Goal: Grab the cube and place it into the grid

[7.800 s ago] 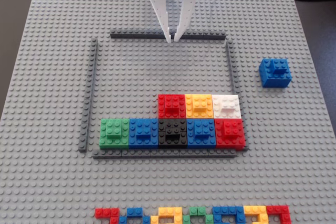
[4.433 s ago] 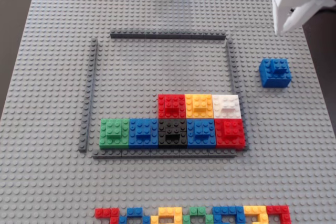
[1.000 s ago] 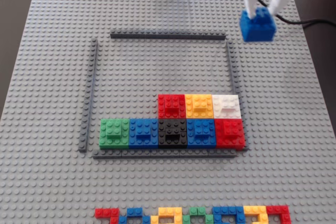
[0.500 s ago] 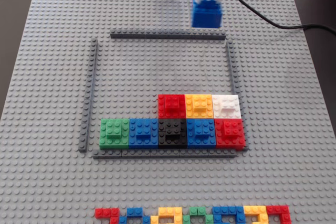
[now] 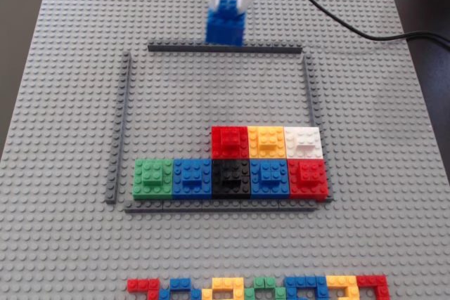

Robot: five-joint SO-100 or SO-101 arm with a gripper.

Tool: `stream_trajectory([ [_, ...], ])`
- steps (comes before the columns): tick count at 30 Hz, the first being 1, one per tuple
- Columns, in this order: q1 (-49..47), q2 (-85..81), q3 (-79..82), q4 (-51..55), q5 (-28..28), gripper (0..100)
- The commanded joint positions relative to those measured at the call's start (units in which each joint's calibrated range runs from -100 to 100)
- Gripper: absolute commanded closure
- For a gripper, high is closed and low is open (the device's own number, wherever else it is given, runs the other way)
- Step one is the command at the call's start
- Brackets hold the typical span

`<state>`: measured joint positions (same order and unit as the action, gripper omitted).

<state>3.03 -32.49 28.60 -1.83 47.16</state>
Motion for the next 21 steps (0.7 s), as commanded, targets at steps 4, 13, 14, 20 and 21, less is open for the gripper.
stream_trajectory([
  [4, 4.60, 5.57, -6.89, -2.22, 4.25, 98],
  [13, 6.44, 19.42, -15.05, -4.47, 7.37, 98],
  [14, 6.37, 20.88, -15.77, -4.71, 7.42, 98],
  [20, 5.85, 28.62, -19.58, -7.01, 7.81, 98],
  [21, 5.78, 29.56, -20.12, -7.35, 7.91, 98],
])
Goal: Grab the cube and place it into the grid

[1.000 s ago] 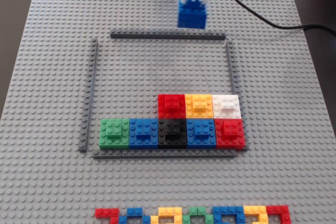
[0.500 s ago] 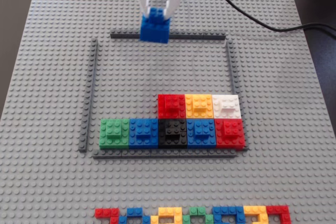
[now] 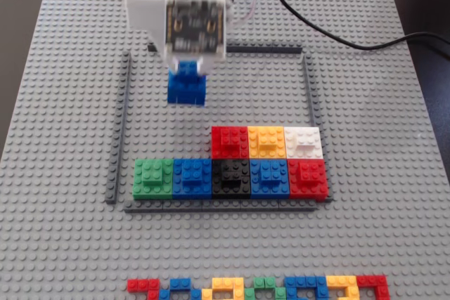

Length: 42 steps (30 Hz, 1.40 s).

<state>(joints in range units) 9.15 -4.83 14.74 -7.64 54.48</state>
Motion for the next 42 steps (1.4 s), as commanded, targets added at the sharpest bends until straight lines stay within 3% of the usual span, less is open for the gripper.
stream_trajectory([
  [1, -0.35, 2.68, -6.81, -1.78, 0.78, 98],
  [42, -2.41, 14.98, -14.97, -5.01, -0.44, 98],
])
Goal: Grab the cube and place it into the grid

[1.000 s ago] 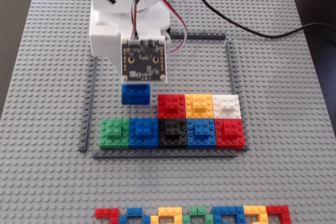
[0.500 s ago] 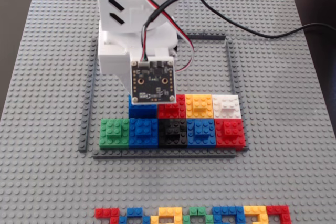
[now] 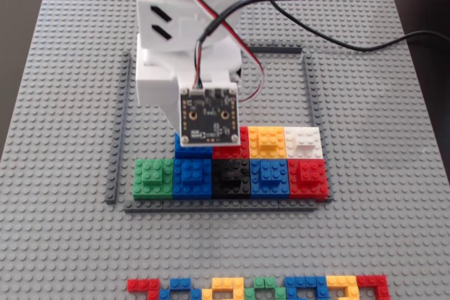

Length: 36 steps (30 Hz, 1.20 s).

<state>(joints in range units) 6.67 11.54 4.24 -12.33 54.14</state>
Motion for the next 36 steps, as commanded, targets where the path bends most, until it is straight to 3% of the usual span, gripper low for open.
stream_trajectory([
  [1, 0.14, -1.30, -4.37, -0.42, -0.05, 98],
  [18, 1.62, -1.82, -1.65, -2.32, -0.05, 90],
  [36, 2.28, -2.76, -0.29, -2.13, 0.15, 90],
])
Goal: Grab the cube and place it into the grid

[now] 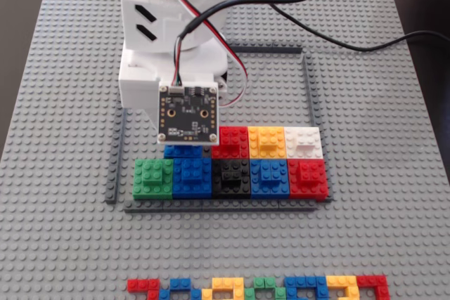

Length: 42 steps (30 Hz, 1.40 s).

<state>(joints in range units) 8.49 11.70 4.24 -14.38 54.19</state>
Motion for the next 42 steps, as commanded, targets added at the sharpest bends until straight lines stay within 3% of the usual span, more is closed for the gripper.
stream_trajectory([
  [1, 0.46, -3.02, -0.02, -0.08, 0.10, 90],
  [42, -2.42, -5.00, -5.64, 3.25, -3.57, 96],
])
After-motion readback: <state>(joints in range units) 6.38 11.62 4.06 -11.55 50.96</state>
